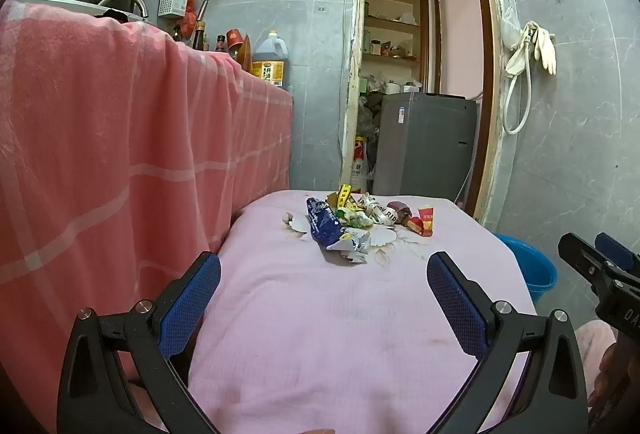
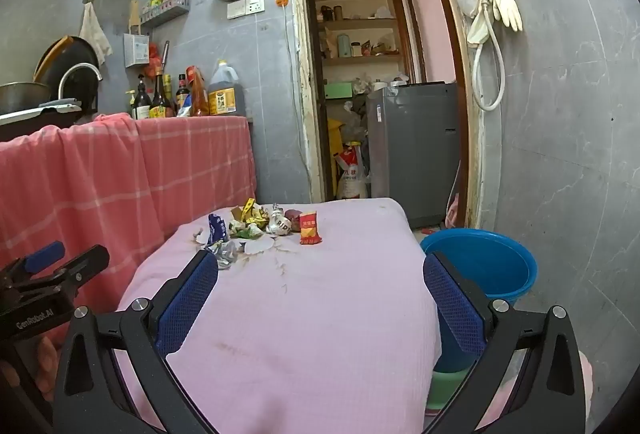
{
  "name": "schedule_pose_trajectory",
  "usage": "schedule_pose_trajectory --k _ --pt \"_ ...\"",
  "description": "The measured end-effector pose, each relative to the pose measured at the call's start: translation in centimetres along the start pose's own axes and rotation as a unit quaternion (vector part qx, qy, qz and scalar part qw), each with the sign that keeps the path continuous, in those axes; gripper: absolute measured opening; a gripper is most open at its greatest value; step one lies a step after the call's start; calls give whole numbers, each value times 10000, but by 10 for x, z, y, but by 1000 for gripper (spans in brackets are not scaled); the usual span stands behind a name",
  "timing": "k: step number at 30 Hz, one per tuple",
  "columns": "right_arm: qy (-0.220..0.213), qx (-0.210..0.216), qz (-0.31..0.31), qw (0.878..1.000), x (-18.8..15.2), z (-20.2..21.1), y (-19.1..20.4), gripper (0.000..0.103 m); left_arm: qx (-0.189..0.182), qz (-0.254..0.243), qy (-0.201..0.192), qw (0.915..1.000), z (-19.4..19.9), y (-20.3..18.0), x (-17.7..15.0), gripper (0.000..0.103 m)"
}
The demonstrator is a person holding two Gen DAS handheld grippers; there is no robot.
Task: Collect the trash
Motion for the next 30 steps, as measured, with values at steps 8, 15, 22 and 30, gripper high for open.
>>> schedule_pose_trajectory --k 8,15,22,30 --pt "-36 19 -32 10000 1 2 -1 103 -55 63 31 10000 -6 2 3 101" --pt "-54 19 -36 10000 2 5 -4 103 4 5 -56 10000 1 0 1 101" --pt "-60 16 -39 10000 2 4 -3 103 0 16 -52 10000 1 1 0 101" --pt "-66 21 -43 10000 2 4 -3 103 7 18 -51 10000 2 -2 0 101"
Point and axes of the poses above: each gripper's, at about its wrist camera, not at the fingertips, and z roughly against the way its jaws point, y to its left, x to its top, the point moved 5 cm from there along -z, roughly the way its jaws point, and after that the axes turned 13 degrees about y, right-handed, at the moved point
